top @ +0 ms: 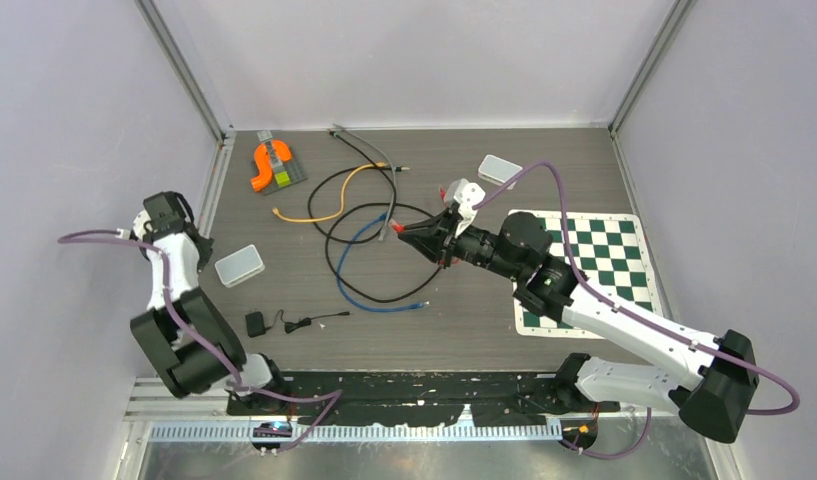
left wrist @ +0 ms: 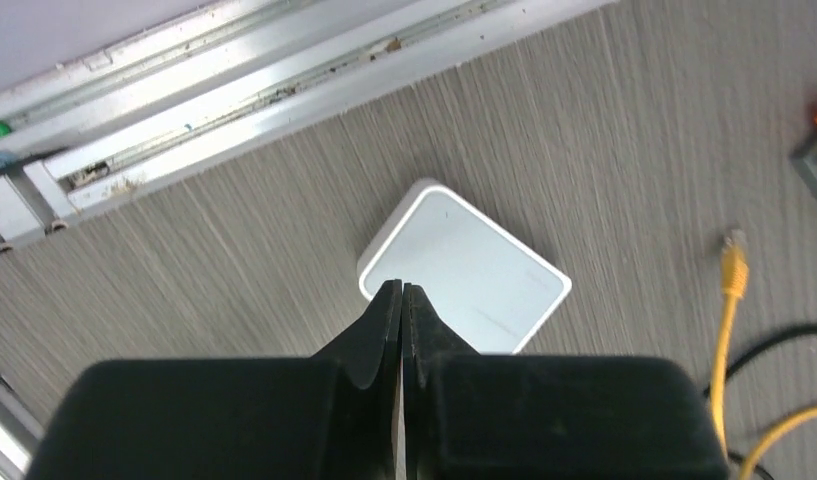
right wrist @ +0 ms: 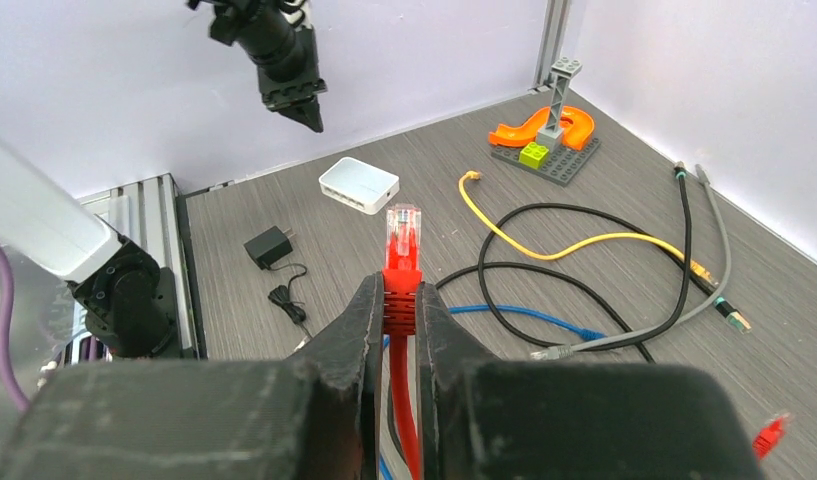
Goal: Insert the plug into the switch port
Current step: Move the switch port to the center of the board.
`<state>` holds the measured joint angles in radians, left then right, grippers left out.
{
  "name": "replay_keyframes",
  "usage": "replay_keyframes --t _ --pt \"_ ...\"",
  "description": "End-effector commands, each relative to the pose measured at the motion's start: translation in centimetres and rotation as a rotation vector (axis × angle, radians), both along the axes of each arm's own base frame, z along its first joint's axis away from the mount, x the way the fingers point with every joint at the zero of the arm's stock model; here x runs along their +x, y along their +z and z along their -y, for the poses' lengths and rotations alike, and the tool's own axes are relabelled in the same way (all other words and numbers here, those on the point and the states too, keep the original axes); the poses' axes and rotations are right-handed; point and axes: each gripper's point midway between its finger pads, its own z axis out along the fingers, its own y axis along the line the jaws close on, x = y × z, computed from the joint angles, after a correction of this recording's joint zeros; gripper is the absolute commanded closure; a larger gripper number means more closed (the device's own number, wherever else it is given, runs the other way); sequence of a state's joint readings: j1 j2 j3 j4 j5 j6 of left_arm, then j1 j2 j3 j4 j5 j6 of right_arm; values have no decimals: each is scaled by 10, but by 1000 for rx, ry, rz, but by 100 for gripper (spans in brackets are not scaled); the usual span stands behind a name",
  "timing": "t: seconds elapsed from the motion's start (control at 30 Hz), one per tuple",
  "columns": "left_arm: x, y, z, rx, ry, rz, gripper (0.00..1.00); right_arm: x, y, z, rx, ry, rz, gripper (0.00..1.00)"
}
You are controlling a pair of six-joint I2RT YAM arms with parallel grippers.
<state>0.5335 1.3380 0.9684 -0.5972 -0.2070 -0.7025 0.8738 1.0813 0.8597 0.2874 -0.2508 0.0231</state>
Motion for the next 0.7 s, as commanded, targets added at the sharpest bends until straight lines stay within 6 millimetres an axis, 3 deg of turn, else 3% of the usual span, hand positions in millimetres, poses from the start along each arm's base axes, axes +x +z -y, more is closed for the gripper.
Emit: replay_keyframes --t 0.0,0.17,0.4,0.67 --pt "3 -13 -25 37 10 -129 100 -11 40 11 95 11 104 95" --pt "12 -44 -28 -49 12 -208 100 -17 50 17 127 12 131 95" --pt "28 -63 -16 -138 -25 -164 100 -13 52 22 126 -18 145 95" --pt "19 -93 13 -268 7 -132 100 -13 62 27 125 -39 164 95"
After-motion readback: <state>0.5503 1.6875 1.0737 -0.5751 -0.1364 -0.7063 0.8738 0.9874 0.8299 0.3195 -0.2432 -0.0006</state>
